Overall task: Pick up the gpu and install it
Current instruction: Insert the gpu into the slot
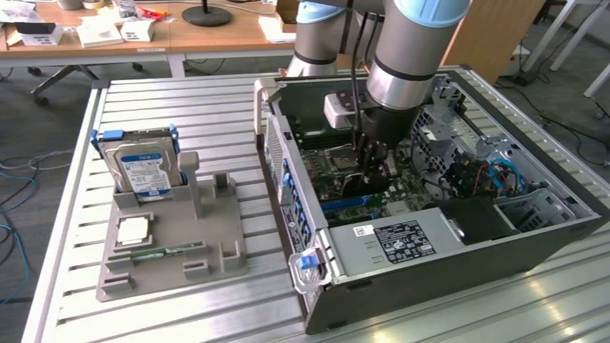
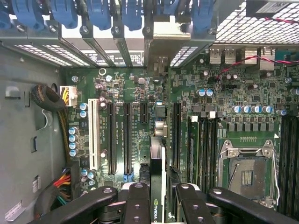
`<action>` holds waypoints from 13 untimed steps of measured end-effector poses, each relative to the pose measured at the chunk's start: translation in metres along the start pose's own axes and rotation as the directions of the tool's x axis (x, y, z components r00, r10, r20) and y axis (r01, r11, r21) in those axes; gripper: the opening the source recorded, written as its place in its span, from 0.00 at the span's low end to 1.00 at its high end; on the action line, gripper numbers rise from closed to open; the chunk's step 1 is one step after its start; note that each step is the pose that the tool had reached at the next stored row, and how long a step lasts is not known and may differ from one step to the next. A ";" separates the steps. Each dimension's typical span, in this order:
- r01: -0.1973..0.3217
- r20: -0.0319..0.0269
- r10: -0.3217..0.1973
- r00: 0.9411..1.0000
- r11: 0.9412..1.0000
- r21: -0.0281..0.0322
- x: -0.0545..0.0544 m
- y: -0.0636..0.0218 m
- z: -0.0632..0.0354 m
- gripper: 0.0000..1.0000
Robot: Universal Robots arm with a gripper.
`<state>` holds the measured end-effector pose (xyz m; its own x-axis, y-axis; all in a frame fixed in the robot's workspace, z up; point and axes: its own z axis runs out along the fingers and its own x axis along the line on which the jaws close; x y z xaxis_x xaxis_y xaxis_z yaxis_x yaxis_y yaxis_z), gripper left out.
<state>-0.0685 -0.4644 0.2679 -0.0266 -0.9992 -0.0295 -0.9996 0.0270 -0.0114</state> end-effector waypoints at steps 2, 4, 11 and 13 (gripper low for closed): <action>0.000 0.000 0.000 1.000 1.000 0.000 0.000 0.0008 0.0000 0.26; 0.000 0.000 0.000 1.000 1.000 0.000 0.000 0.0009 0.0000 0.26; 0.000 0.000 0.000 1.000 1.000 0.000 0.000 0.0020 0.0000 0.26; 0.000 0.000 0.000 1.000 1.000 0.000 0.000 0.0027 0.0000 0.26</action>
<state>-0.0712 -0.4643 0.2679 -0.0265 -0.9992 -0.0295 -0.9996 0.0268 -0.0114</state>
